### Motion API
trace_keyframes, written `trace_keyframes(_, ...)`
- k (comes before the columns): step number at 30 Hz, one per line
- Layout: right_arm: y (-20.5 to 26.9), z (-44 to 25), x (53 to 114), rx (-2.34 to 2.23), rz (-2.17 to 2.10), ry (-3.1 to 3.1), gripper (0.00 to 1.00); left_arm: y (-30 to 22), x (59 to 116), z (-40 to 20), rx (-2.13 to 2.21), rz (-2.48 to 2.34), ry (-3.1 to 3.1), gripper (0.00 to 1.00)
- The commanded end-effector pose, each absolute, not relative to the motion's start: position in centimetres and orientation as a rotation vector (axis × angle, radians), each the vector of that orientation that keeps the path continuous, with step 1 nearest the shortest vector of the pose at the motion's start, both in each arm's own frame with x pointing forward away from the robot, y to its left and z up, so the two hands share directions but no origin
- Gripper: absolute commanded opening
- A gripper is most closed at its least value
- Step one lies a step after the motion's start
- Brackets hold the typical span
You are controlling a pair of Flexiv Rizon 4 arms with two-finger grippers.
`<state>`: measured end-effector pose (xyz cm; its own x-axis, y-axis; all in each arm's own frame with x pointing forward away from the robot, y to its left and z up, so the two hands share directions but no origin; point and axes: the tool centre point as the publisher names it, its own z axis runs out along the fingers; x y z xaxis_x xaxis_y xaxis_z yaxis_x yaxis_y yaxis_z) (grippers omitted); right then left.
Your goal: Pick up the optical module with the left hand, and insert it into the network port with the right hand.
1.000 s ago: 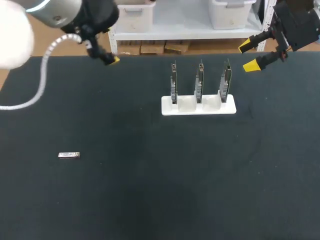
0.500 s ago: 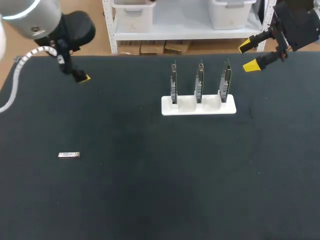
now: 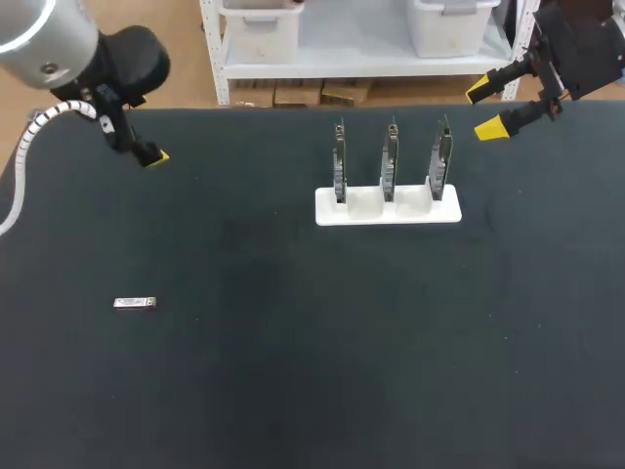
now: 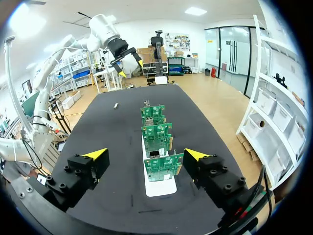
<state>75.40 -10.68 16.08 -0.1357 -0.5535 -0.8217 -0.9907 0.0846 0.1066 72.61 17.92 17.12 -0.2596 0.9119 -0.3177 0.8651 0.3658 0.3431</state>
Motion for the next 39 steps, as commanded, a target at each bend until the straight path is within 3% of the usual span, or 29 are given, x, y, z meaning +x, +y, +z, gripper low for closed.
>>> trace_keyframes(1,-10.7,16.1,75.3,-1.526,0.922,1.761,1.00,17.9,72.7,17.1,1.540,0.137,2.173,1.00)
trace_keyframes(11,-10.7,16.1,75.3,-1.526,0.922,1.761,1.00,18.1,70.2,15.3,1.634,0.165,2.165,1.00)
trace_keyframes(24,-10.7,16.1,75.3,-1.526,0.922,1.761,1.00,24.5,64.6,12.3,1.667,0.154,2.312,1.00)
trace_keyframes(39,-10.7,16.1,75.3,-1.526,0.922,1.761,1.00,27.6,58.1,7.1,1.847,0.117,2.295,1.00)
